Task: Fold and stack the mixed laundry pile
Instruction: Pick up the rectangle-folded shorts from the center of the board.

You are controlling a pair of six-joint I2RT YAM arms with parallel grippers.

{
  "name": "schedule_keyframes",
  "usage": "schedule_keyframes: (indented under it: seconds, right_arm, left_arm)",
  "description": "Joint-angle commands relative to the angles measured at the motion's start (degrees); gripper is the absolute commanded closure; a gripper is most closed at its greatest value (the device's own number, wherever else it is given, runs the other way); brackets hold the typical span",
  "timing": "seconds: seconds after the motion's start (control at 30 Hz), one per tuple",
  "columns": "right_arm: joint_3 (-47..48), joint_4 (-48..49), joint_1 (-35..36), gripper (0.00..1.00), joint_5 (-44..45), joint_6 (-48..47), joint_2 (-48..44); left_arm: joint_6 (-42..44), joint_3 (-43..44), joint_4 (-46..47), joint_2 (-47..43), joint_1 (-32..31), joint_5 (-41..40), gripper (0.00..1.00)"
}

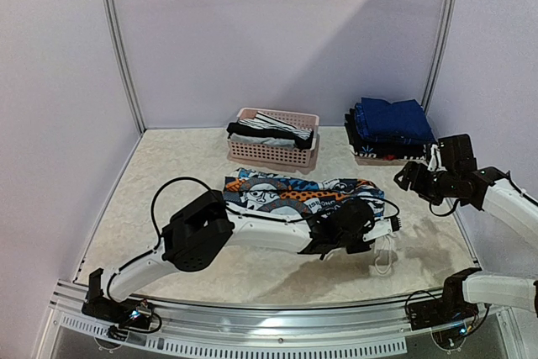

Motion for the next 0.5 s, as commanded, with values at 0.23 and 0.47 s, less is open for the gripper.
schedule_keyframes:
  seconds: [0.23,0.47]
  right_arm:
    - [-0.1,2.4,-0.5,0.14,-3.6,0.1,4.6]
    - [-0.5,1.1,-0.7,0.04,-11.9,1.1,9.1]
  left_arm:
    - [-4.9,-2.5,2.4,0.6,1.2,6.7,1.00]
    - [-12.8,-15.2,12.6,-8.3,2.7,8.3,1.00]
